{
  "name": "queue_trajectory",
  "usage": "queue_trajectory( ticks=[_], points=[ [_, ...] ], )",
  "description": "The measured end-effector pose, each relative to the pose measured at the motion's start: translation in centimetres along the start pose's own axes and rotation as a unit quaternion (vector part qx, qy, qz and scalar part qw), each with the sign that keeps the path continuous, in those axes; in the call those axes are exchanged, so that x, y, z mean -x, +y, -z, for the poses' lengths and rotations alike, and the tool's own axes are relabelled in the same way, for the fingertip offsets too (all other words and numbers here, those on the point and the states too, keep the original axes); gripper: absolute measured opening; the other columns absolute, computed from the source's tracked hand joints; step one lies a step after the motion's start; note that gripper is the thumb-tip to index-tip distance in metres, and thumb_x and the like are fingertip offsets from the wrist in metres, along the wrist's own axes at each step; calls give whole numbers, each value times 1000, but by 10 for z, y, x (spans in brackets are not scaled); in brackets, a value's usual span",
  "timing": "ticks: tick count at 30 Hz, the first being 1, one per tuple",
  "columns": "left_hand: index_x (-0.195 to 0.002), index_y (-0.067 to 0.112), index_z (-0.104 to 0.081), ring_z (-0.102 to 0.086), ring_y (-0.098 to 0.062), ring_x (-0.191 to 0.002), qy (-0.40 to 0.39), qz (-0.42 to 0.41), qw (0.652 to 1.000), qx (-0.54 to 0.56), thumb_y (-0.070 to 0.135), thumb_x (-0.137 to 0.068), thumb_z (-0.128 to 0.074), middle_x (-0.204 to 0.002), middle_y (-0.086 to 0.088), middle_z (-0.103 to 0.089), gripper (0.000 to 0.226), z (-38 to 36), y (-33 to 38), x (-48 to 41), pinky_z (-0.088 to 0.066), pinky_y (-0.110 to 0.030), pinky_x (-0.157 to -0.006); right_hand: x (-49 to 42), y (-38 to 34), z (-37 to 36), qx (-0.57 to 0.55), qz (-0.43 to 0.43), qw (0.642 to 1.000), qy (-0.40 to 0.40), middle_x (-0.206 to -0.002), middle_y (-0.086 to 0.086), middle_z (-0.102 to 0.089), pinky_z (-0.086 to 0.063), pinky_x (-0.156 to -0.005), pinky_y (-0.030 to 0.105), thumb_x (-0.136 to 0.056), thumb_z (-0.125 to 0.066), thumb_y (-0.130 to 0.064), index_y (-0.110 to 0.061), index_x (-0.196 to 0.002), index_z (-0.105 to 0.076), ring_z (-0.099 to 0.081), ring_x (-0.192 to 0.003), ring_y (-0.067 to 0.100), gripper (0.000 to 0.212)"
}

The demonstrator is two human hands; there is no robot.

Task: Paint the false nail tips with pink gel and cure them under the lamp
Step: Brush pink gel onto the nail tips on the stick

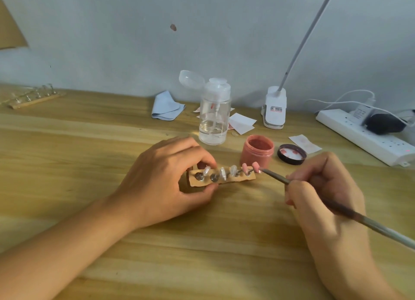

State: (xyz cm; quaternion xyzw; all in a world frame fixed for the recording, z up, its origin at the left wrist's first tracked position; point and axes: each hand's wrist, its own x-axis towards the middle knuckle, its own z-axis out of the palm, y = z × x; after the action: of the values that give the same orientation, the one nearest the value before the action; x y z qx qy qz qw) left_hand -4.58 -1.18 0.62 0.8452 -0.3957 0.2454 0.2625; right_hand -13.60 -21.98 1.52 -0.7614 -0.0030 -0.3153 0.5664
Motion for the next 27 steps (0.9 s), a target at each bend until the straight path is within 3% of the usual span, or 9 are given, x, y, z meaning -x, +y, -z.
queue_trajectory(
  ticks=[2,4,8,10,12,16,20,23,27],
  points=[
    [-94,31,-69,-50,-1,-74,-22,19,1000,-7,48,-78,-64,-83,21,-54,24,0,-1,-1,-41,-22,-74,-1,2,-1,-65,-10,998,2,-61,19,-54,-37,-47,23,-74,-57,-8,-16,-73,-49,-46,-48,14,12],
    [-97,34,-70,-53,-2,-76,-46,38,998,-3,53,-76,-62,-82,21,-56,29,-1,-3,-1,-39,-23,-78,-2,2,-1,-124,-31,992,-12,-62,12,-62,-42,-54,15,-78,-74,-9,-12,-80,-50,-53,-54,7,24],
    [-87,35,-71,-56,0,-78,-65,75,995,32,58,-72,-59,-79,21,-59,30,-4,-7,-3,-39,-25,-78,-4,0,0,-194,-106,975,-26,-78,8,-73,-51,-70,20,-76,-66,-23,-15,-84,-56,-60,-68,12,15],
    [-85,34,-71,-57,-3,-77,-64,83,993,50,59,-71,-60,-78,19,-60,31,-5,-9,-4,-41,-24,-74,-7,1,1,-236,-128,963,-14,-78,10,-73,-54,-68,20,-81,-64,-13,-12,-82,-58,-63,-66,14,6],
    [-88,34,-73,-60,-6,-78,-63,86,992,63,58,-73,-62,-81,16,-63,31,-5,-10,-5,-45,-27,-73,-7,0,1,-255,-148,956,3,-71,14,-71,-54,-63,19,-88,-56,0,-8,-77,-56,-61,-60,17,14],
    [-98,38,-73,-62,-8,-84,-54,83,991,86,46,-78,-71,-88,18,-64,21,-4,-11,-5,-49,-27,-73,-1,-5,-2,-240,-143,960,-6,-62,21,-67,-50,-55,19,-90,-48,8,-3,-71,-45,-56,-50,18,23],
    [-103,42,-70,-61,-3,-85,-43,76,994,72,49,-81,-68,-92,25,-60,23,-3,-10,-4,-46,-19,-72,1,-7,-7,-232,-124,965,-13,-61,23,-68,-50,-54,20,-89,-47,16,0,-71,-41,-56,-47,18,25],
    [-105,41,-70,-61,-4,-84,-42,68,995,60,53,-82,-63,-92,23,-60,27,-3,-8,-3,-47,-22,-72,2,-7,-10,-222,-102,970,-6,-65,19,-71,-51,-58,18,-78,-64,0,-2,-71,-43,-60,-50,15,22],
    [-104,40,-70,-62,-5,-82,-36,59,996,50,54,-82,-61,-91,22,-61,28,-3,-7,-3,-47,-26,-71,6,-9,-11,-200,-84,976,-9,-69,13,-74,-51,-60,16,-74,-58,-15,-6,-74,-47,-63,-55,13,14]
  ],
)
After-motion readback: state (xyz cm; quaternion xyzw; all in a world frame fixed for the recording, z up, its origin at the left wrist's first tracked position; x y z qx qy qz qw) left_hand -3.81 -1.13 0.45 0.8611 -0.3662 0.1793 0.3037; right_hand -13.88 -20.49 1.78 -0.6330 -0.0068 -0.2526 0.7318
